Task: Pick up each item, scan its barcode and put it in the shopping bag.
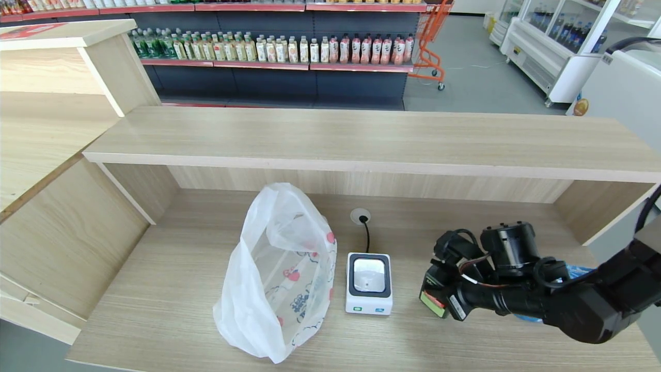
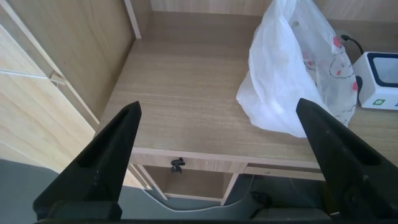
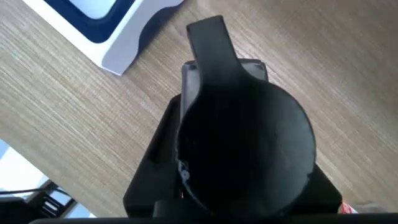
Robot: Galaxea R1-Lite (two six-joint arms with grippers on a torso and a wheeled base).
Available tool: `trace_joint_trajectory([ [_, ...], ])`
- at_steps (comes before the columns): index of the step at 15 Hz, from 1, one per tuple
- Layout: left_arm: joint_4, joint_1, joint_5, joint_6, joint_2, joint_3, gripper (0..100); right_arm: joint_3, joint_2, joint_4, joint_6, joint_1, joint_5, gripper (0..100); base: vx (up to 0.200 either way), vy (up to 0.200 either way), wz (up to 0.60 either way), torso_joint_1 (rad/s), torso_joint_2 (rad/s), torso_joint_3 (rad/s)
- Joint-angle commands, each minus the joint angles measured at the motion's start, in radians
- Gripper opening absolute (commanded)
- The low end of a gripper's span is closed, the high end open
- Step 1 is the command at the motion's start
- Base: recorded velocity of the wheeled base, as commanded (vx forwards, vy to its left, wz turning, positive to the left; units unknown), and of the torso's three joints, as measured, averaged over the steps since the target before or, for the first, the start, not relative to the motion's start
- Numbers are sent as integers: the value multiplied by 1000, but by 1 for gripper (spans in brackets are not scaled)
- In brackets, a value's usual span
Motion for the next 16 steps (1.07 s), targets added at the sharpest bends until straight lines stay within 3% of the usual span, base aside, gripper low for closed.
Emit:
trace_joint_trajectory([
  [1,0,0,-1,0,0,0,100,112,-254,4,71,-62,-4,0,0,0,0,0,0,0],
  [3,0,2,-1,0,0,0,100,209,-409,-4,45,-121,-9,0,0,0,0,0,0,0],
  [5,0,0,-1,0,0,0,100,297,-526,-84,-115,-117,-9,0,0,0,0,0,0,0],
  [7,0,0,-1,0,0,0,100,297,-567,-99,-354,-101,0,0,0,0,0,0,0,0],
  [8,0,0,-1,0,0,0,100,297,-567,-99,-354,-101,0,0,0,0,0,0,0,0],
  [9,0,0,-1,0,0,0,100,295,-561,-164,-681,-108,65,0,0,0,0,0,0,0],
  [10,0,0,-1,0,0,0,100,292,-515,-256,-1049,-101,273,0,0,0,0,0,0,0],
  [12,0,0,1,0,0,0,100,275,-440,-251,-1621,-46,589,0,0,0,0,0,0,0],
  [14,0,0,-1,0,0,0,100,264,-412,-161,-2011,72,652,0,0,0,0,0,0,0],
  [15,0,0,1,0,0,0,100,260,-408,-116,-2092,92,658,0,0,0,0,0,0,0],
  [16,0,0,1,0,0,0,100,244,-409,24,-2199,95,704,0,0,0,0,0,0,0],
])
